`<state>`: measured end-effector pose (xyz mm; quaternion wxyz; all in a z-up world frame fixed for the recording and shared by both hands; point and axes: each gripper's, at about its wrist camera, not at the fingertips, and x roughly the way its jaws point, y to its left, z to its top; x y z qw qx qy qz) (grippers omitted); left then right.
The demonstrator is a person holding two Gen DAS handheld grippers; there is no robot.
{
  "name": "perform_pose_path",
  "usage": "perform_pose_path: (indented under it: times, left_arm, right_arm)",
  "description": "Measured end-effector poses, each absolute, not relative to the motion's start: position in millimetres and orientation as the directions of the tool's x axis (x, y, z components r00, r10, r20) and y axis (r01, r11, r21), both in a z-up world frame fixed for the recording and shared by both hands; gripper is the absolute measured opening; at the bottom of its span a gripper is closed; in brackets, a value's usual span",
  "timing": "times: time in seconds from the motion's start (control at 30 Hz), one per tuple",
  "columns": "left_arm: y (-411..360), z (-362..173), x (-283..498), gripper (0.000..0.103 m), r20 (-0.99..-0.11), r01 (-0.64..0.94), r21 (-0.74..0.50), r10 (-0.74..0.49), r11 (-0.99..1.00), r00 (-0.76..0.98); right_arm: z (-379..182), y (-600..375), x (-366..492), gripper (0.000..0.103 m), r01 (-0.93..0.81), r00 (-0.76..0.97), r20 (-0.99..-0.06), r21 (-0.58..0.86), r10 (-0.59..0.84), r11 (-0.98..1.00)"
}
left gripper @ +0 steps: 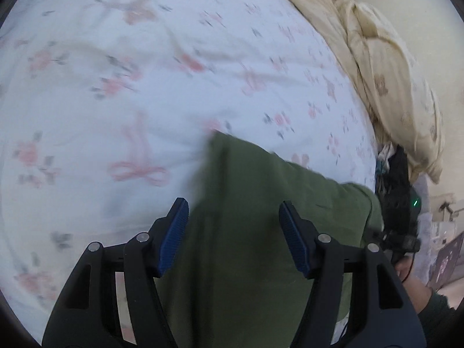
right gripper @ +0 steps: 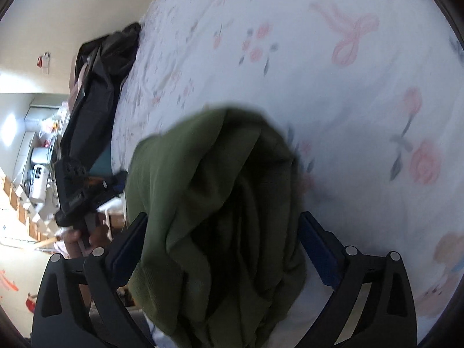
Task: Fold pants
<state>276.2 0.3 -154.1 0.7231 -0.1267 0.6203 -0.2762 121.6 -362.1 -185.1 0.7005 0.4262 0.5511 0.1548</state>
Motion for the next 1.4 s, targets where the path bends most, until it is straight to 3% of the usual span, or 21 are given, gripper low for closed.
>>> perform_pose_path:
  times: [0.07, 0.13, 0.23, 0.4, 0.47, 0.53, 0.6, 0.67, 0.73, 0.77, 0.83, 0.9, 1.0, 1.2, 1.4]
  left_arm:
    - [15.0, -158.6, 279.9, 0.07, -0.801, 0.17, -0.576, -0.594, 0.799, 0.074]
    - [28.5, -163.1, 280.5, 0.071, -0.755, 0.107, -0.639, -0.647, 0.762, 0.105]
    - [23.5, -171.0, 277.3, 0.072, -0.764, 0.099, -0.637, -0.643, 0.765, 0.056]
    - [-0.2, -174.3, 262.3, 0.073, -0.861, 0.247, -0.488, -0.508, 0.837, 0.021]
    - [-6.1, -176.3, 258.4, 0.082, -0.907, 0.292, -0.385, -0.417, 0.876, 0.054]
    - [-8.5, -179.3, 257.5, 0.083, -0.91, 0.3, -0.378, -0.411, 0.876, 0.055]
    - [-9.2, -185.3, 257.8, 0.076, -0.906, 0.286, -0.394, -0.422, 0.874, 0.042]
    - [-16.9, -189.1, 255.8, 0.037, -0.896, 0.286, -0.424, -0.445, 0.859, 0.008]
    - [-24.6, -188.3, 253.6, 0.023, -0.899, 0.279, -0.421, -0.437, 0.863, -0.003]
    - [-26.9, -187.0, 251.0, 0.016, -0.902, 0.28, -0.412, -0.431, 0.867, 0.007]
    - [-31.5, -185.6, 245.0, 0.012, -0.908, 0.279, -0.392, -0.418, 0.876, 0.037]
    - [-34.7, -181.9, 240.5, 0.009, -0.915, 0.28, -0.363, -0.397, 0.889, 0.071]
    - [-35.2, -162.6, 229.4, 0.007, -0.925, 0.289, -0.313, -0.359, 0.904, 0.122]
    - [-8.7, -114.0, 198.2, 0.006, -0.901, 0.225, -0.325, -0.373, 0.918, 0.223]
    - [31.0, -52.1, 145.3, 0.006, -0.858, 0.099, -0.409, -0.42, 0.907, 0.296]
  right_arm:
    - [-183.8, -352.2, 117.6, 0.1, 0.232, 0.329, -0.643, 0.765, 0.692, 0.601]
    - [-182.6, -345.1, 117.6, 0.101, 0.204, 0.315, -0.651, 0.757, 0.69, 0.621]
    - [-185.4, -343.6, 121.1, 0.101, 0.207, 0.31, -0.658, 0.751, 0.686, 0.627]
    - [-183.6, -342.3, 121.5, 0.101, 0.206, 0.309, -0.662, 0.747, 0.683, 0.632]
    - [-183.7, -342.1, 122.0, 0.101, 0.207, 0.306, -0.665, 0.745, 0.681, 0.634]
    - [-183.7, -341.2, 121.7, 0.101, 0.202, 0.306, -0.675, 0.735, 0.672, 0.647]
    - [-183.1, -339.2, 121.5, 0.101, 0.201, 0.317, -0.683, 0.726, 0.658, 0.657]
    - [-181.9, -335.9, 122.9, 0.101, 0.197, 0.318, -0.697, 0.712, 0.643, 0.674]
    - [-178.2, -330.2, 125.4, 0.096, 0.169, 0.317, -0.71, 0.695, 0.629, 0.699]
    - [-177.1, -327.0, 126.0, 0.088, 0.151, 0.316, -0.713, 0.689, 0.626, 0.709]
    - [-174.9, -322.0, 128.3, 0.08, 0.133, 0.309, -0.725, 0.673, 0.615, 0.727]
    - [-170.0, -320.7, 129.1, 0.062, 0.111, 0.311, -0.729, 0.665, 0.609, 0.739]
    - [-153.1, -318.1, 126.9, 0.051, 0.064, 0.32, -0.739, 0.641, 0.593, 0.765]
    - [-115.3, -315.0, 116.4, 0.042, -0.025, 0.34, -0.682, 0.682, 0.648, 0.731]
    - [-72.6, -314.6, 96.7, 0.042, -0.083, 0.31, -0.561, 0.788, 0.767, 0.61]
